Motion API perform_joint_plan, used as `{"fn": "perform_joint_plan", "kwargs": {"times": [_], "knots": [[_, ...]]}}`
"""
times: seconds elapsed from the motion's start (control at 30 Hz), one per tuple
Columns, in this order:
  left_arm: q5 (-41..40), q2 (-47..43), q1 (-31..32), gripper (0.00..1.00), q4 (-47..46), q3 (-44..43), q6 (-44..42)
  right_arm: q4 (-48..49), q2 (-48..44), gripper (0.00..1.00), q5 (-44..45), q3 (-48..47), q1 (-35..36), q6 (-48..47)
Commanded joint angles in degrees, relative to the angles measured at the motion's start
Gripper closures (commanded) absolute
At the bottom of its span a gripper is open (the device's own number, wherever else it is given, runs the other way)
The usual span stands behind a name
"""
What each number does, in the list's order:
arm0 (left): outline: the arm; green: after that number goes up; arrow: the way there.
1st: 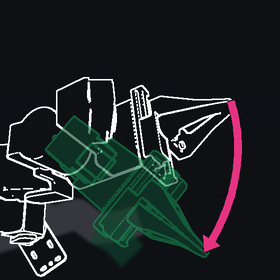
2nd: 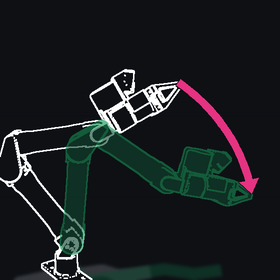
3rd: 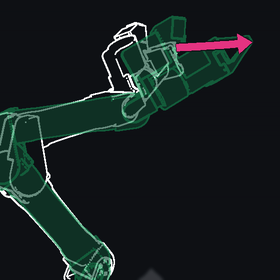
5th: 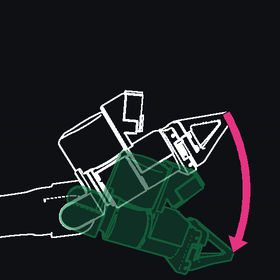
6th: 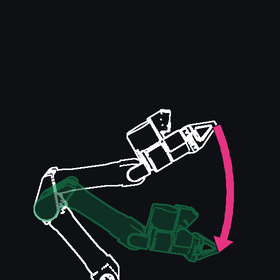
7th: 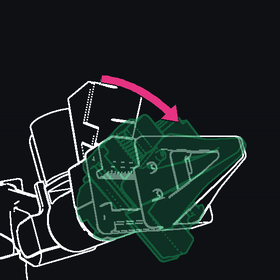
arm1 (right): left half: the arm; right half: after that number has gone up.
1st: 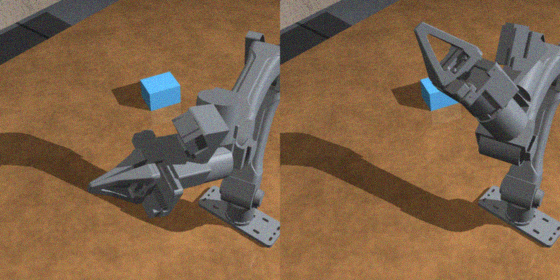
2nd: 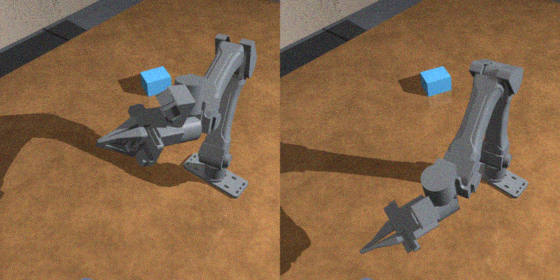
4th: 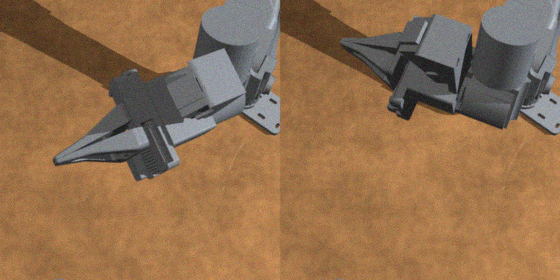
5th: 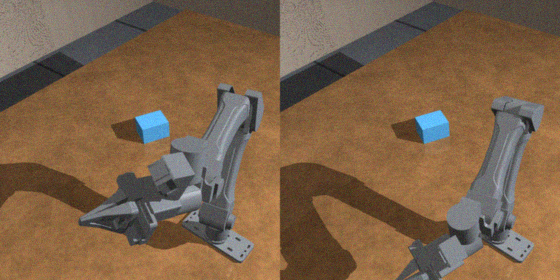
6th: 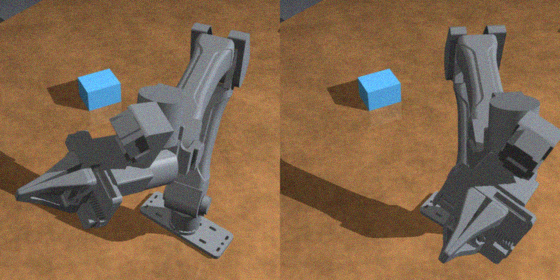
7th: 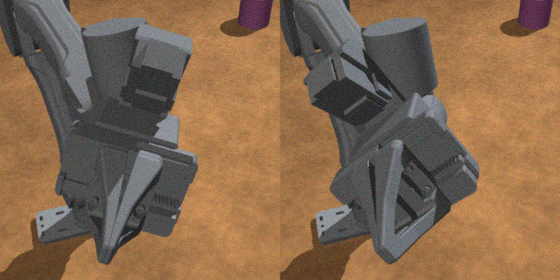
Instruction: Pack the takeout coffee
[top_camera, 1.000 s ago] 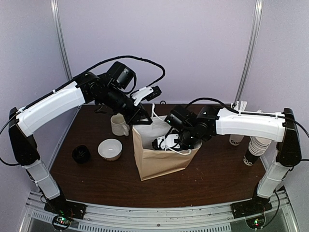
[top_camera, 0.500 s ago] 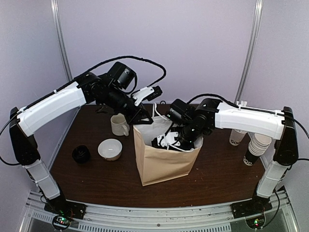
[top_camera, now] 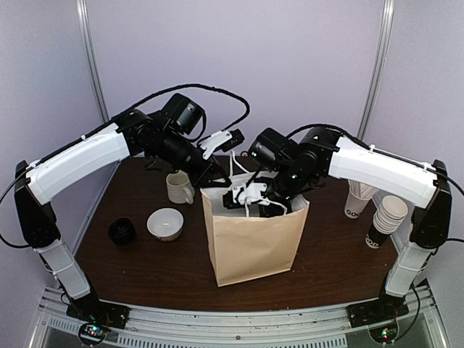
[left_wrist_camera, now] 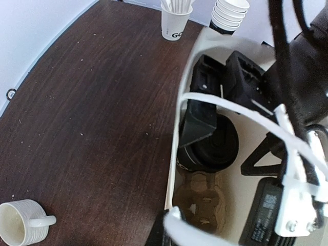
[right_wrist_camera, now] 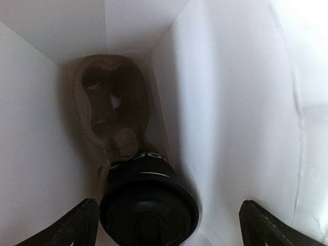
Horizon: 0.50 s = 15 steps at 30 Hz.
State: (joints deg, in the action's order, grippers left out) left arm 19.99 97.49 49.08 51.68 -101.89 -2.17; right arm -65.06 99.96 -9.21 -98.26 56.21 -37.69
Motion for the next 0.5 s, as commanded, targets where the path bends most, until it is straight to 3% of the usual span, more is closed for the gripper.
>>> {"fn": "perform_joint_plan", "kwargs": {"times": [0.0,0.23,0.47], "knots": [[-0.08,-1.87,-0.39,1.0,-3.48,0.95,-0.56,-2.92,0.05,0.01,-0.59,-4.85,0.39,1.91],[-2.9,-1.91,-0.41,1.0,-4.29,0.6,-1.65,-6.35,-0.63,0.01,-4.4,-11.01,0.42,0.52],[-10.72,-1.92,-0.48,1.0,-5.26,-0.65,-5.8,-8.46,-2.44,0.01,-7.25,-14.03,-0.33,0.07]]}}
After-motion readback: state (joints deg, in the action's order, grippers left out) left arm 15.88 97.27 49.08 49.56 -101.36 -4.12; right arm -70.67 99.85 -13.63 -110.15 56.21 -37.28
